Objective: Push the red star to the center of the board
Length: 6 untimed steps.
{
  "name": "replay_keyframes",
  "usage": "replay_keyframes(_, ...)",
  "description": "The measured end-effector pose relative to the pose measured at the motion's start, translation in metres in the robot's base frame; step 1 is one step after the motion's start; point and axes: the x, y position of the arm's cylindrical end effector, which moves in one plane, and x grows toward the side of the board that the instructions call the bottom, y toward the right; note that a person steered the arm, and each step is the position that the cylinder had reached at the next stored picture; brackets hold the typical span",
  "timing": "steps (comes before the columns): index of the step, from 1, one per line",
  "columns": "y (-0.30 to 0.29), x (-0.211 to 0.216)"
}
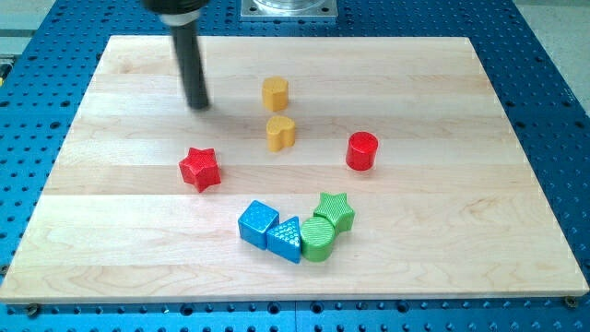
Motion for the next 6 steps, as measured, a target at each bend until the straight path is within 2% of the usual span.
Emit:
replay_keyframes(1,0.003,0.035)
replay_keyframes(2,-0.002,0.046)
replay_keyframes(3,-0.053,0.072)
replay_keyframes(4,-0.071,0.133)
replay_keyframes(5,-0.032,0.168)
replay_keyframes(6,0.028,0.133)
